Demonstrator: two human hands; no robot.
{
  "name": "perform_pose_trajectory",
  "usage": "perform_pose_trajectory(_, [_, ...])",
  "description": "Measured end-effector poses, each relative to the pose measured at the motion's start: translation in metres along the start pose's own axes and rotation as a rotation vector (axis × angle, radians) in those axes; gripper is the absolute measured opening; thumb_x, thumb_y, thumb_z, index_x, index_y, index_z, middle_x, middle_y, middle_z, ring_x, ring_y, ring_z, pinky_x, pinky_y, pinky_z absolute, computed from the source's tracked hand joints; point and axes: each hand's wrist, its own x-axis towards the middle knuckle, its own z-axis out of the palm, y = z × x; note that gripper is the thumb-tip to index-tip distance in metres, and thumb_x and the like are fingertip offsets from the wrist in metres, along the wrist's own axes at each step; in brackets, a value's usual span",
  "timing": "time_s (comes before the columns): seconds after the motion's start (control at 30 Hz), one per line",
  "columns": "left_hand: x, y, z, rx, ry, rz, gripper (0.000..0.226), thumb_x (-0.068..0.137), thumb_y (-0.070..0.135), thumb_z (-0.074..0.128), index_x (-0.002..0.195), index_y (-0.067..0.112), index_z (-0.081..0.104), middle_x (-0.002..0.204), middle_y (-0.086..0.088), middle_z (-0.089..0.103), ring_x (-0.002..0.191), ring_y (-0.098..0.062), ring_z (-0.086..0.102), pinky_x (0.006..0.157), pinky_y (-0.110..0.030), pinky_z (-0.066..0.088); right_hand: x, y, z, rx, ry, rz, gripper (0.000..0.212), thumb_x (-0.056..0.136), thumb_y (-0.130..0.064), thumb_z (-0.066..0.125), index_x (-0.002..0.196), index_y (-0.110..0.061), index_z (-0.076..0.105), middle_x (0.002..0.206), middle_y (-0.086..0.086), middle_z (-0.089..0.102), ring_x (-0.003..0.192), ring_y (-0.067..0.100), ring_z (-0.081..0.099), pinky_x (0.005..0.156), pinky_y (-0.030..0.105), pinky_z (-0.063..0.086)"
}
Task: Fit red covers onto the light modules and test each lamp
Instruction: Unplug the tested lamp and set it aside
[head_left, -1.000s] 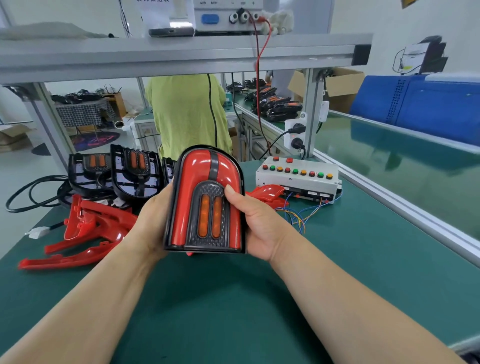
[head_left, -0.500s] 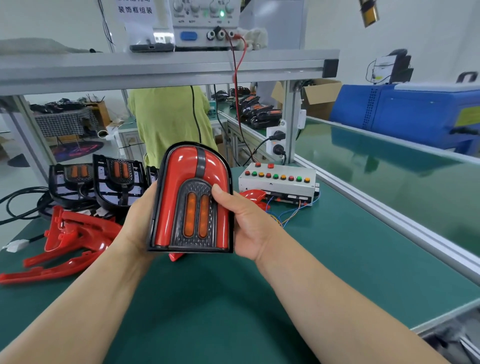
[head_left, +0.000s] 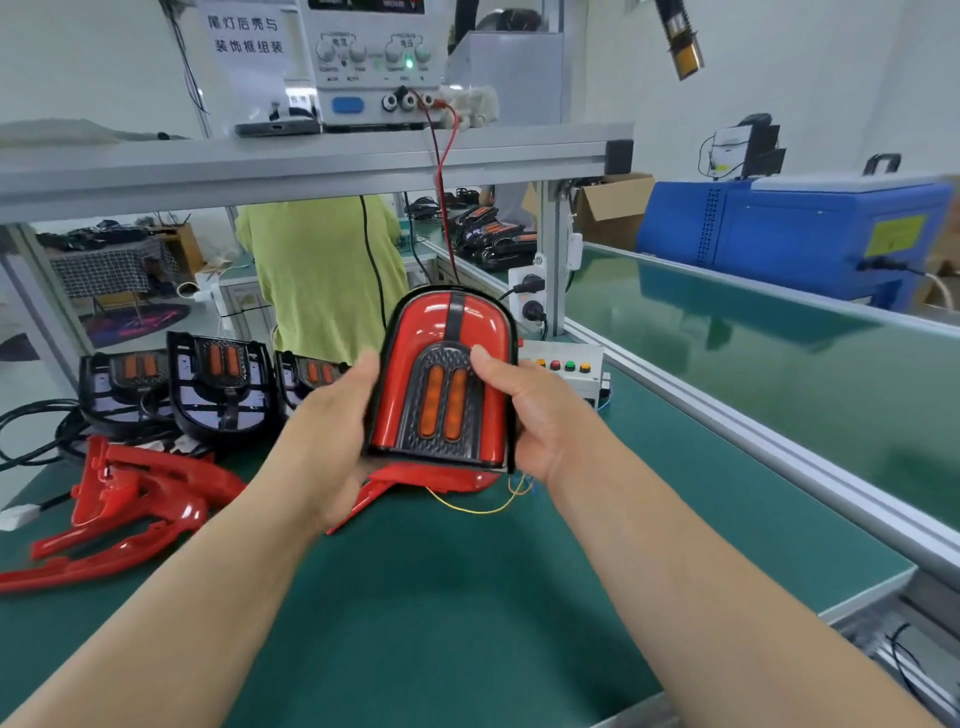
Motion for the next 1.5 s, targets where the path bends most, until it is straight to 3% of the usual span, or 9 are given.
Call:
perform_pose_trajectory(0.17, [0.004,-0.005,0.034,0.107,-0.012,0.1,0.036,0.106,0.03,0.042,0.107,0.007,0.07,0.1,-0.015,0.076,0.087,-0.025,0.074,0.068,-0.042,0.062,-0.013,-0.02,-0.018,0.007,0.06,-0.084,0.037,0.093,-0.02,0.067,0.123,0.002,0.063,0.099,0.018,0.076,0.079,0.029,0.076,0.057,0.041,0.06])
perform_pose_trajectory(0.37, [0.013,-0.007,0.075,-0.007,-0.07,0.057,0.034,0.106,0.026,0.043,0.1,0.011,0.072,0.098,-0.012,0.076,0.086,-0.022,0.072,0.084,-0.048,0.058,-0.037,-0.047,-0.041,-0.001,0.175,-0.188,0.042,0.095,-0.027,0.064,0.127,0.001,0.061,0.104,0.016,0.075,0.077,0.025,0.075,0.056,0.038,0.061])
perform_pose_trajectory(0.57, [0.019,-0.009,0.125,-0.085,-0.148,0.033,0.034,0.105,0.021,0.043,0.092,0.011,0.072,0.083,-0.007,0.076,0.071,-0.017,0.072,0.061,-0.038,0.062,-0.064,-0.074,-0.074,0.004,0.287,-0.265,0.038,0.1,-0.03,0.058,0.122,0.0,0.064,0.086,0.009,0.077,0.069,0.02,0.075,0.055,0.037,0.061])
perform_pose_trajectory(0.73, [0.021,-0.01,0.17,-0.126,-0.25,-0.004,0.03,0.104,0.021,0.044,0.099,0.009,0.071,0.09,-0.011,0.075,0.08,-0.021,0.07,0.086,-0.05,0.055,-0.089,-0.097,-0.105,-0.025,0.356,-0.313,0.032,0.101,-0.033,0.055,0.112,-0.005,0.066,0.092,0.009,0.078,0.08,0.023,0.076,0.059,0.04,0.062])
perform_pose_trajectory(0.87, [0.023,-0.014,0.208,-0.129,-0.347,-0.046,0.036,0.102,0.021,0.046,0.083,0.015,0.076,0.086,-0.008,0.074,0.076,-0.017,0.069,0.069,-0.037,0.06,-0.111,-0.116,-0.134,-0.042,0.46,-0.349,0.035,0.101,-0.035,0.055,0.116,-0.006,0.065,0.096,0.009,0.078,0.086,0.027,0.076,0.065,0.045,0.063])
perform_pose_trajectory(0.97, [0.02,-0.019,0.241,-0.122,-0.4,-0.096,0.041,0.1,0.021,0.049,0.071,0.018,0.078,0.083,-0.007,0.072,0.074,-0.016,0.066,0.076,-0.037,0.055,-0.129,-0.129,-0.156,-0.04,0.549,-0.375,0.033,0.1,-0.036,0.056,0.112,-0.006,0.065,0.092,0.009,0.078,0.081,0.026,0.076,0.058,0.044,0.062])
perform_pose_trajectory(1.23, [0.007,-0.044,0.332,-0.145,-0.531,-0.245,0.028,0.103,0.028,0.046,0.09,0.015,0.066,0.076,-0.004,0.065,0.084,-0.021,0.058,0.097,-0.048,0.047,-0.166,-0.153,-0.227,0.032,0.799,-0.432,0.032,0.097,-0.038,0.061,0.106,-0.008,0.066,0.086,0.007,0.078,0.075,0.024,0.076,0.054,0.041,0.061])
perform_pose_trajectory(1.4, [0.001,-0.069,0.374,-0.128,-0.528,-0.248,0.023,0.104,0.025,0.044,0.101,0.013,0.063,0.081,-0.004,0.065,0.077,-0.016,0.06,0.082,-0.041,0.053,-0.17,-0.152,-0.261,0.081,0.924,-0.468,0.036,0.095,-0.037,0.065,0.114,-0.006,0.063,0.098,0.011,0.075,0.079,0.026,0.074,0.056,0.04,0.059])
perform_pose_trajectory(1.5, [0.001,-0.088,0.389,-0.12,-0.477,-0.244,0.018,0.102,0.017,0.042,0.094,0.012,0.058,0.082,-0.005,0.061,0.074,-0.016,0.058,0.071,-0.036,0.053,-0.17,-0.148,-0.273,0.099,1.007,-0.497,0.029,0.094,-0.035,0.068,0.103,-0.009,0.061,0.095,0.01,0.072,0.077,0.026,0.072,0.052,0.038,0.058])
